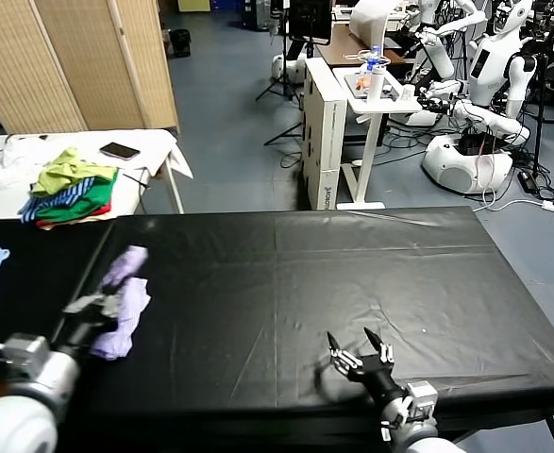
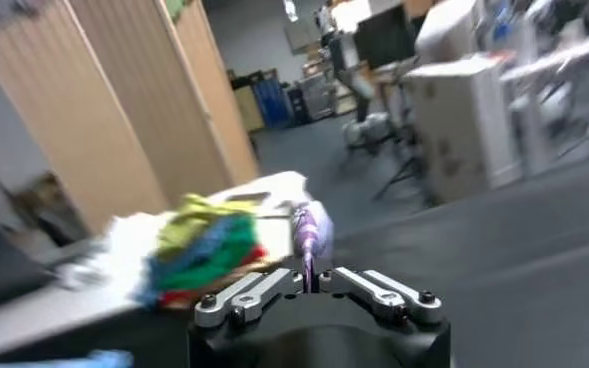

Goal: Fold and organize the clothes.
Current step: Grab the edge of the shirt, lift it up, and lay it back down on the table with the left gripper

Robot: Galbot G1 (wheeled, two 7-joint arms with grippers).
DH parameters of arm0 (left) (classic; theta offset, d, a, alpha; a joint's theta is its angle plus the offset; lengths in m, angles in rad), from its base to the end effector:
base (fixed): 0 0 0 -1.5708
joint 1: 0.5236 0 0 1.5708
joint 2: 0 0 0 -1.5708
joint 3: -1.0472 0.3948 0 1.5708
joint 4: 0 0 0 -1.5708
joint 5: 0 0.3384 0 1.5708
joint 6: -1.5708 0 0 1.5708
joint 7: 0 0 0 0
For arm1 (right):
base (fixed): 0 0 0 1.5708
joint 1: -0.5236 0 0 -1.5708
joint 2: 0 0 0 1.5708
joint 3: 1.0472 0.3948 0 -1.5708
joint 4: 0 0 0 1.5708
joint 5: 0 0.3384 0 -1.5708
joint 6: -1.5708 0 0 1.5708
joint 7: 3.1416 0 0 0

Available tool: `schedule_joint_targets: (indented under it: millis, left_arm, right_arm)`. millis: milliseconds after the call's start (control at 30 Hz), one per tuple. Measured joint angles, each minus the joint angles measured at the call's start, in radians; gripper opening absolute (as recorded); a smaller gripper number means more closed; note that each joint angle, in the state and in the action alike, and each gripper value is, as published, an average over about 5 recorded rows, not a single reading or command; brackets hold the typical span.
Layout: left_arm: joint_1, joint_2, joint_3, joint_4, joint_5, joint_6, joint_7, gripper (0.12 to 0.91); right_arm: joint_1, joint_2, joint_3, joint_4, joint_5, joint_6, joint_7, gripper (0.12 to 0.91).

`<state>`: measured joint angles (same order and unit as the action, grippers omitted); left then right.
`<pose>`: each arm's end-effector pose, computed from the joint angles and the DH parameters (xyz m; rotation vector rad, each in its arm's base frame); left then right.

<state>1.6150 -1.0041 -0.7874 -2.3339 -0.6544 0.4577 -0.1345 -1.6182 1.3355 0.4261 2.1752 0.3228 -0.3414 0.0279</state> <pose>0.1445 0.1402 -0.2126 -0.1323 -2.8837 -0.0320 0.1233 -0.0208 -0.3208 0.2995 -2.7663 -0.1923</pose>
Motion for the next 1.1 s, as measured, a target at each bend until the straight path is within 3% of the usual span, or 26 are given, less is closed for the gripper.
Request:
schedule_joint_targets:
  millis: [167, 467, 567, 800, 900, 1100]
  left_arm:
    - [-0.068, -0.083, 0.138, 0.012, -0.027, 0.003, -0.01, 0.176]
    - [-0.124, -0.236, 0.329, 0.137, 0.164, -0.024, 0.038, 0.185]
    - [-0.12, -0.262, 0.372, 0.156, 0.194, -0.025, 0.056, 0.287]
    - [-0.111, -0.262, 0.399, 0.143, 0.17, -0.047, 0.098, 0.728]
    - [-0.111, -0.253, 0.389, 0.141, 0.189, -0.069, 0.101, 0.862]
    - [-0.099, -0.234, 0.35, 0.146, 0.247, -0.098, 0.099, 0.906]
  right_arm:
    - [-0.004, 0.011, -0.002, 0.004, -0.016, -0.003, 0.001, 0.907]
    - [0.014, 0.003, -0.017, 0.013, 0.008, -0.032, 0.0, 0.907]
    - [0.026, -0.012, -0.031, 0.012, 0.045, -0.053, 0.001, 0.907]
    - [0.094, -0.058, -0.097, 0.001, 0.186, -0.133, 0.019, 0.907]
    - [0.15, -0.067, -0.145, -0.016, 0.241, -0.156, 0.039, 0.907]
    - [0.285, -0.054, -0.264, -0.093, 0.282, -0.163, 0.058, 0.907]
